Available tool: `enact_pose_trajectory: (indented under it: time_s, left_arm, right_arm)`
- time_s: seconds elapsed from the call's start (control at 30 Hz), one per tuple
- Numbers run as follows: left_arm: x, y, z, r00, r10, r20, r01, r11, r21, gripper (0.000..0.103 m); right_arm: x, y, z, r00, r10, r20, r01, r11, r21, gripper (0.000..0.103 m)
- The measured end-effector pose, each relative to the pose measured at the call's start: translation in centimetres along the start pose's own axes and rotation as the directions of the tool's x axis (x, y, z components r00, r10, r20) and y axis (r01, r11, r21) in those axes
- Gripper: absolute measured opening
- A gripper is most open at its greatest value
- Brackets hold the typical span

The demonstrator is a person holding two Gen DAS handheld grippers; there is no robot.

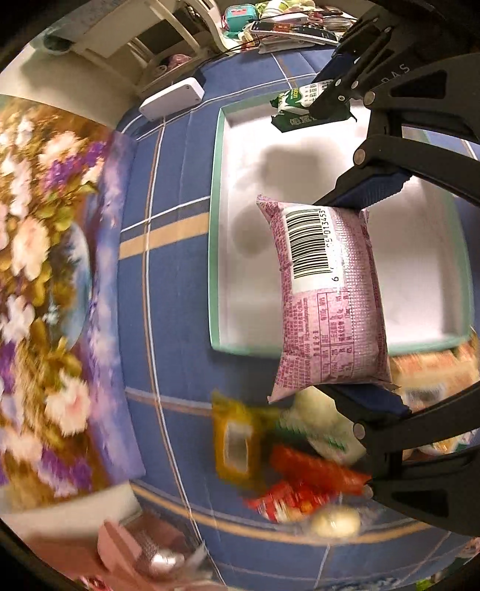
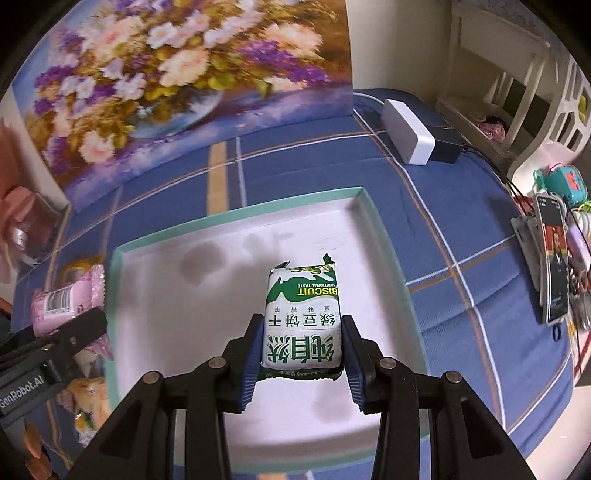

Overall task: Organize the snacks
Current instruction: 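Release the pink pastry in the tray with the left tool while the right releases the biscuit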

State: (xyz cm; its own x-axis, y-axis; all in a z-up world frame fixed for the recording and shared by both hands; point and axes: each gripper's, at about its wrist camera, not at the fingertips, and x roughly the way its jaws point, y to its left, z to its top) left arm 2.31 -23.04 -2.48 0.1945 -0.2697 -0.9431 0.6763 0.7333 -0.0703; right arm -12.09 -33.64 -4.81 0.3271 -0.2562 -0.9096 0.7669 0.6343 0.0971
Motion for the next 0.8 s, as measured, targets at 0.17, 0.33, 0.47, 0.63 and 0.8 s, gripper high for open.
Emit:
enact_pose_trajectory:
  time_s: [0.17, 0.33, 0.47, 0.63, 0.8]
  left_arm:
    - [2.7, -1.3, 1.2, 0.999, 0.002, -0.032, -0.002, 1.000, 0.008, 0.083]
    - [4.3, -2.1, 2.4, 0.999, 0.002, -0.048, -0.002, 1.000, 0.006, 0.083]
    - [4.3, -2.1, 2.9, 0.998, -0.015, -0.057, 0.015, 1.000, -0.008, 0.088]
    - [3.3, -2.0, 3.1, 0.999, -0.019, -0.041, 0.018, 1.000, -0.015, 0.089]
    - [1.6, -1.4, 3.0, 1.000, 0.000, 0.003, 0.000, 0.999, -0.036, 0.089]
  right_arm:
    - [2.1, -1.2, 1.7, 1.000, -0.019, -0.021, 0.019, 1.000, -0.004, 0.043]
    - [3.3, -1.3, 2.8, 0.999, -0.002, -0.032, 0.002, 1.000, -0.010, 0.043]
    - [3.3, -1.4, 3.3, 1.000, 0.007, -0.017, -0.007, 1.000, -0.013, 0.043]
    - [2.1, -1.4, 3.9, 1.000, 0.020, -0.004, -0.020, 0.999, -0.024, 0.044]
    - [0.9, -1.2, 3.8, 1.000, 0.020, 0.002, -0.020, 0.999, -0.028, 0.044]
